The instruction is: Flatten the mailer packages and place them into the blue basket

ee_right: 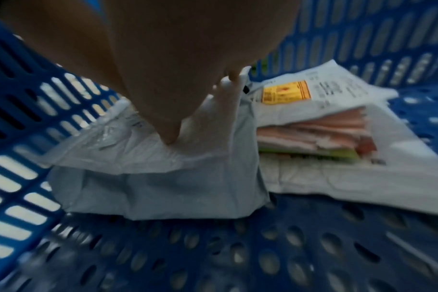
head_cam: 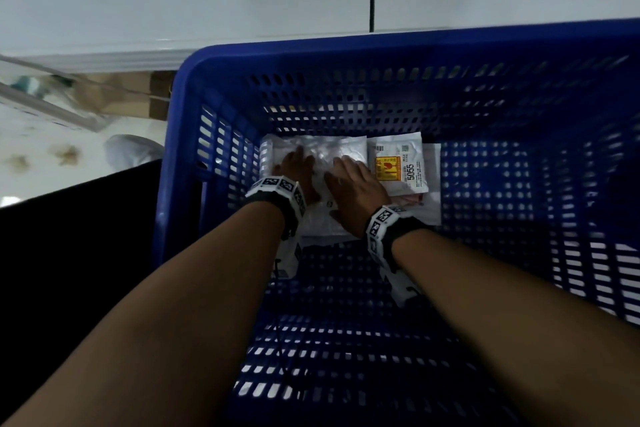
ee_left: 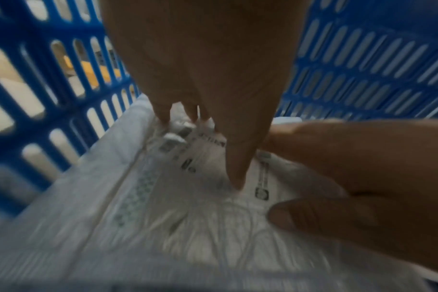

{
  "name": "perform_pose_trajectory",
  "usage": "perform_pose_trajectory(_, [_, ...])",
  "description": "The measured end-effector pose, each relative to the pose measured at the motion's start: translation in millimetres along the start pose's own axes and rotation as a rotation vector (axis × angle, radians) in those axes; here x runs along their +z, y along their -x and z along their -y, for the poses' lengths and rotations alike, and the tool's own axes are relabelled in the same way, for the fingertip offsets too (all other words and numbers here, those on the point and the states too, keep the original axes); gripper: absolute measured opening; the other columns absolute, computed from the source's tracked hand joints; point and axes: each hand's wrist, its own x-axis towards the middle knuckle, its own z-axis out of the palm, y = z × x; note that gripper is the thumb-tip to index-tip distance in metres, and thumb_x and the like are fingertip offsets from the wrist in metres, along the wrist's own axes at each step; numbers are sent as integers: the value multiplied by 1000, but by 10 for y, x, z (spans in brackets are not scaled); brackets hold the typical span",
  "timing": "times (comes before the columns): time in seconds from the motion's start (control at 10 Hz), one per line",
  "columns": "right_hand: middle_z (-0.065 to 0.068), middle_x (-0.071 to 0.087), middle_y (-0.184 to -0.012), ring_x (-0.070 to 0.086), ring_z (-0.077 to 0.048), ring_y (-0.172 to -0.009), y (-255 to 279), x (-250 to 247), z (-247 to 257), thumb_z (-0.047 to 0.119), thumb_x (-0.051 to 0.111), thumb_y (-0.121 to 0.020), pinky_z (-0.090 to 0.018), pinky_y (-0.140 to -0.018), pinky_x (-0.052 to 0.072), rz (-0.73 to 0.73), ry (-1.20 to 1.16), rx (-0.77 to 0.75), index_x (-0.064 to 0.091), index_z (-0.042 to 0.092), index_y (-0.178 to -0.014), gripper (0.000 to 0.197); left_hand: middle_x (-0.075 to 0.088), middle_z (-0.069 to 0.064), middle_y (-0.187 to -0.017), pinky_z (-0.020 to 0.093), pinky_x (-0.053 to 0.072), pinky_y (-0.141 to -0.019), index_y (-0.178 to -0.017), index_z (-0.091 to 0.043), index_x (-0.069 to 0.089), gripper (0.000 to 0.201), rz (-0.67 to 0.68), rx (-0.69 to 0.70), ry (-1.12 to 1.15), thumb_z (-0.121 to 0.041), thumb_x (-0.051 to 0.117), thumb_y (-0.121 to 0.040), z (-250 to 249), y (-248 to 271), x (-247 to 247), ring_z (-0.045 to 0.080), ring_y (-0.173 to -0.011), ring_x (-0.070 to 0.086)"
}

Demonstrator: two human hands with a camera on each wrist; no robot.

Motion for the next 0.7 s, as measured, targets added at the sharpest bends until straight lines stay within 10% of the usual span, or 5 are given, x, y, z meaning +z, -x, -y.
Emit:
perform_pose_trajectory(0.1, [-16, 6, -165, 3, -35, -152, -31, 131, -37, 46, 58, -93, -47, -123, 3, 130, 9, 78, 21, 15, -156, 80, -20, 9, -164, 49, 7, -124, -159, -17, -6, 118, 21, 23, -50, -48, 76, -80, 39, 25, 160, 28, -153, -7])
perform_pose_trajectory(0.3, [-19, 12, -162, 11, -38, -149, -123, 56, -70, 32, 67, -88, -49, -120, 17, 199, 20, 58, 26, 14, -154, 80, -21, 11, -164, 51, 3, -124, -158, -14, -9, 113, 23, -6, -62, -41, 72, -84, -70, 79, 144, 29, -153, -12])
perform_pose_trajectory(0.6, [-15, 44, -144, 42, -37, -132, -90, -616, -147, 22, 60, -95, -45, -105, 40, 102, -60, 88, 47, 18, -142, 49, 42, 19, -148, 47, 44, -104, -151, -17, 31, 70, -187, 68, 39, -29, 62, -89, -485, 203, -519, 38, -133, 46])
perform_pose_trajectory(0.7, [-14, 56, -133, 53, -32, -122, -46, -914, -209, 17, 58, -95, -38, -94, 47, 48, -11, 125, 56, 18, -134, 39, 68, 13, -112, 41, 55, -80, -103, -27, 61, 16, -340, 131, 51, -31, 55, -88, -593, 299, -788, 33, -96, 67])
